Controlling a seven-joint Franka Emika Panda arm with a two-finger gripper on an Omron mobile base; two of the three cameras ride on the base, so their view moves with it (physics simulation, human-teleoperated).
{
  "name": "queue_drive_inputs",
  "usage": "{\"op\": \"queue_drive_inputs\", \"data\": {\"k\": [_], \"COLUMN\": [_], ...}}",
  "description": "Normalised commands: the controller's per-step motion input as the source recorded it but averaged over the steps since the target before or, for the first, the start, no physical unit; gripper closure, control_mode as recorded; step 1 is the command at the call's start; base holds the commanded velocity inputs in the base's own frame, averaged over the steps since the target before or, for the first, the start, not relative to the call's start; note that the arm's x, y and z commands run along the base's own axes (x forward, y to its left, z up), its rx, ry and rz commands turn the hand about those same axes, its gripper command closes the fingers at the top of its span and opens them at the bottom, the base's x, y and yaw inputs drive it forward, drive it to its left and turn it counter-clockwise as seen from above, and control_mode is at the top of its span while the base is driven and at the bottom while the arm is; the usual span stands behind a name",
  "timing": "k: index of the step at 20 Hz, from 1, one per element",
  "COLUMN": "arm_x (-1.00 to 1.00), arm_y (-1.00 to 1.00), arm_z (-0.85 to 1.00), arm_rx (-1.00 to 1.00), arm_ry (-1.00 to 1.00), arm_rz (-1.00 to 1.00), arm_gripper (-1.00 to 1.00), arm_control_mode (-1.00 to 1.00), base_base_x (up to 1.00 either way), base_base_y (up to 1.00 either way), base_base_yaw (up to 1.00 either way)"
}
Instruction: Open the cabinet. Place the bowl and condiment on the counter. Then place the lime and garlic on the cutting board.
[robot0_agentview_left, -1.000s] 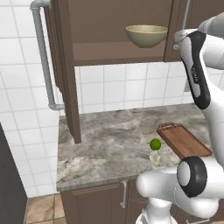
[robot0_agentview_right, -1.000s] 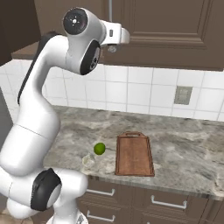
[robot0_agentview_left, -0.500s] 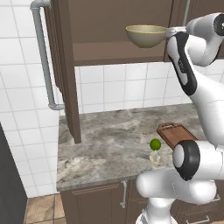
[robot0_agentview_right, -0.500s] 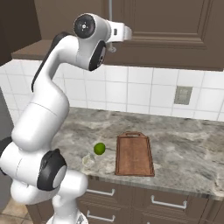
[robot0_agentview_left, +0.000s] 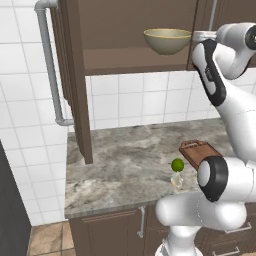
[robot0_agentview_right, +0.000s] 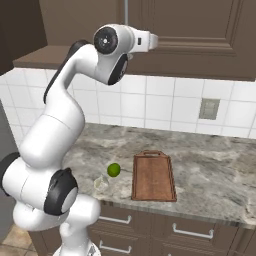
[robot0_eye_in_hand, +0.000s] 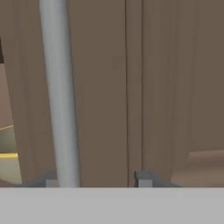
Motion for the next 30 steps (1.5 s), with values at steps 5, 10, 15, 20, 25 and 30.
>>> {"op": "queue_drive_inputs", "data": {"k": [5,10,15,20,25,30], "arm_x": [-0.03,-0.81,-1.0,-1.0,-1.0,-1.0], "arm_y": [-0.04,-0.46,-0.83,-0.76,-0.86,-0.87], "arm_z": [0.0,0.05,0.05,0.01,0.0,0.0], "arm_rx": [0.01,0.0,0.03,0.01,0.02,0.03], "arm_ry": [0.0,-0.05,0.0,0.0,0.0,0.0], "arm_rz": [0.0,-0.05,-0.1,-0.15,-0.15,-0.13], "arm_gripper": [1.0,1.0,1.0,1.0,1.0,-1.0], "arm_control_mode": [-1.0,-1.0,-1.0,-1.0,-1.0,-1.0], "base_base_x": [0.0,0.0,0.0,0.0,0.0,0.0], "base_base_y": [0.0,0.0,0.0,0.0,0.0,0.0], "base_base_yaw": [0.0,0.0,0.0,0.0,0.0,0.0]}}
